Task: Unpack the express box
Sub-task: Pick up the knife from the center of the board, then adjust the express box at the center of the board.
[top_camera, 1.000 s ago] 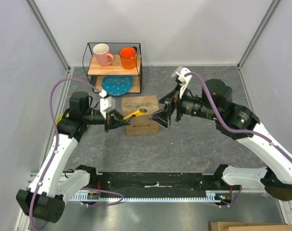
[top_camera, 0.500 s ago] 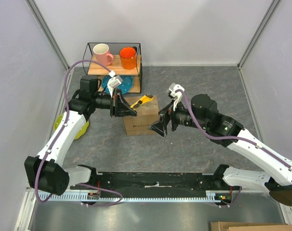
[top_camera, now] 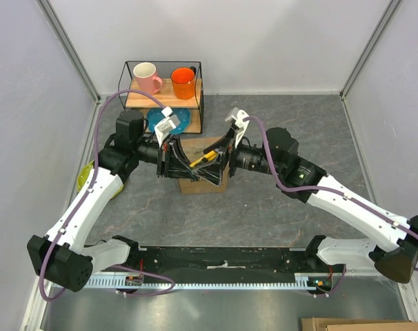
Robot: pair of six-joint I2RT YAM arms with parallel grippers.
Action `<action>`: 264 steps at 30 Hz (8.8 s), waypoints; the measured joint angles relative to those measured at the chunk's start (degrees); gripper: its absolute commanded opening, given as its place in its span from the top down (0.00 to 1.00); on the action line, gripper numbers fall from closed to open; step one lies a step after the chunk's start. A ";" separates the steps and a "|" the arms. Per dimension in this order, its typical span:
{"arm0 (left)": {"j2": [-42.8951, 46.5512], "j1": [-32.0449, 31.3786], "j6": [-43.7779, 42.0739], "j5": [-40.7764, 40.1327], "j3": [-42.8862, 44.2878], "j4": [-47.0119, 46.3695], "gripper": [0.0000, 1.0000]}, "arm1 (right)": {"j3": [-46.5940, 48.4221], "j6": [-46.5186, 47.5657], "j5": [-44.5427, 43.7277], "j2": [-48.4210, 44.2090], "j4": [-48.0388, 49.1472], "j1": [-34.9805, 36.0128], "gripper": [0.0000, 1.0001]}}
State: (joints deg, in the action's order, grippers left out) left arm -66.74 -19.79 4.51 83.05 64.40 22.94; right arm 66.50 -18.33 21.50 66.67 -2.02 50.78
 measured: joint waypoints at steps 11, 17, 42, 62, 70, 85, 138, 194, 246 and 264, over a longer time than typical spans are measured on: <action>3.41 -0.31 2.86 0.26 -3.30 -3.39 0.98 | 0.00 -5.44 4.39 3.87 7.50 -0.02 0.63; 4.57 -0.28 2.95 0.96 -3.78 -3.85 0.98 | 0.00 -6.73 5.90 4.11 8.46 0.07 0.92; 3.69 1.14 -4.33 -7.87 -0.26 6.97 0.19 | -1.11 -1.79 0.57 -2.82 -0.11 -0.81 1.00; 4.66 1.20 -12.83 0.02 -3.41 6.05 0.10 | 0.09 -12.17 12.28 1.97 9.51 -0.81 1.00; 4.63 1.18 -12.98 0.13 -3.41 5.68 0.21 | 0.09 -16.72 16.33 6.05 16.90 -0.74 1.00; 2.45 0.52 -12.87 3.08 -3.41 5.31 0.98 | 0.11 -15.69 15.43 7.48 17.84 -0.79 0.29; 10.08 -1.16 7.65 -9.40 -6.47 -6.80 0.98 | 2.05 -8.00 16.20 6.27 12.83 -3.28 0.61; 6.56 8.33 -11.45 -40.28 4.17 23.98 0.14 | 3.72 10.64 -23.87 -0.44 -8.59 -2.29 1.00; -2.86 8.83 -25.16 -40.35 -5.22 15.34 0.14 | -4.83 11.72 -30.86 19.52 5.60 -8.13 1.00; -4.02 9.11 -26.62 -31.04 -4.35 17.27 0.14 | -6.99 6.27 -47.89 12.17 -8.04 1.46 1.00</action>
State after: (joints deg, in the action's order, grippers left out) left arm -70.76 -10.68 -22.11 52.01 60.05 40.21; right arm 59.51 -12.05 -26.39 78.85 -10.07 52.25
